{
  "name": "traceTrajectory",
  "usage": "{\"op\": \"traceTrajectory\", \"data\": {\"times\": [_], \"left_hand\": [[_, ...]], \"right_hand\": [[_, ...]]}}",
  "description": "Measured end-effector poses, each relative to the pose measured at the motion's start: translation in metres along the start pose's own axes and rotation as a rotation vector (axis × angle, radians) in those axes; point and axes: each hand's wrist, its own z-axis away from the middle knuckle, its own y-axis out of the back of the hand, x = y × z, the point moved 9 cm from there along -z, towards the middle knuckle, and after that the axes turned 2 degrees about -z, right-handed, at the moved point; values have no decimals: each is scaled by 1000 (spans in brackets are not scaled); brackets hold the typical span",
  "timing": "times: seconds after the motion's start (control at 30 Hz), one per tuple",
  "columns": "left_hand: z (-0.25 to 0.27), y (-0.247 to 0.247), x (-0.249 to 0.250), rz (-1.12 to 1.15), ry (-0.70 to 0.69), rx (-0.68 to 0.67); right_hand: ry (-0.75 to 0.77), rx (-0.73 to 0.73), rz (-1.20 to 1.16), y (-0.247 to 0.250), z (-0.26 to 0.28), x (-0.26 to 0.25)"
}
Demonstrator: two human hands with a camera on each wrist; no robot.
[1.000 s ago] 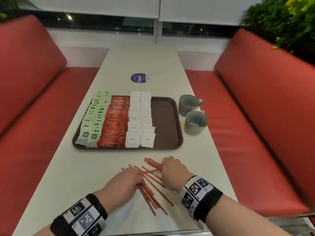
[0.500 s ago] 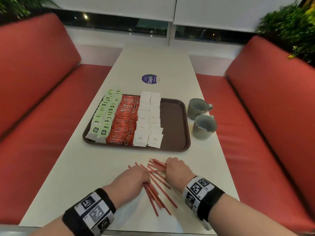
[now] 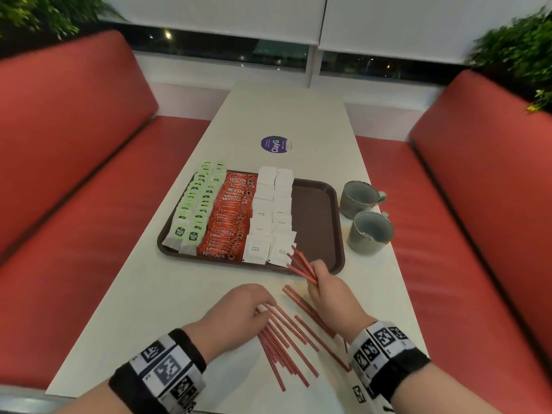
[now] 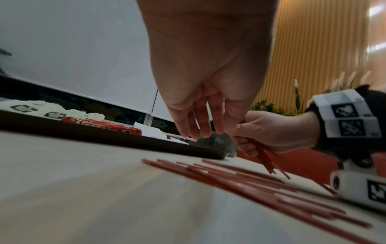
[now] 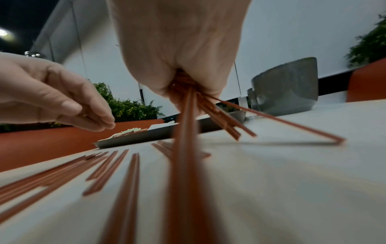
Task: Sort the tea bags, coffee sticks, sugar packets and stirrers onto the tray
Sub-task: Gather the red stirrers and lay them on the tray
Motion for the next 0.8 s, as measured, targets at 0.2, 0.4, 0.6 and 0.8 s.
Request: {"op": "traceTrajectory", "data": {"times": [0.2, 0.4, 0.6, 0.8], "left_hand": [[-20, 6, 3, 633, 272, 26], [-44, -28, 50, 1447, 550, -251], [-42, -30, 72, 1522, 564, -259], [-46, -36, 66, 1695, 501, -219]], "right_hand": [[23, 400, -602, 64, -5, -9], [179, 632, -901, 107, -8, -57], [300, 664, -666, 102, -1, -88], [385, 627, -587, 90, 10, -108]]}}
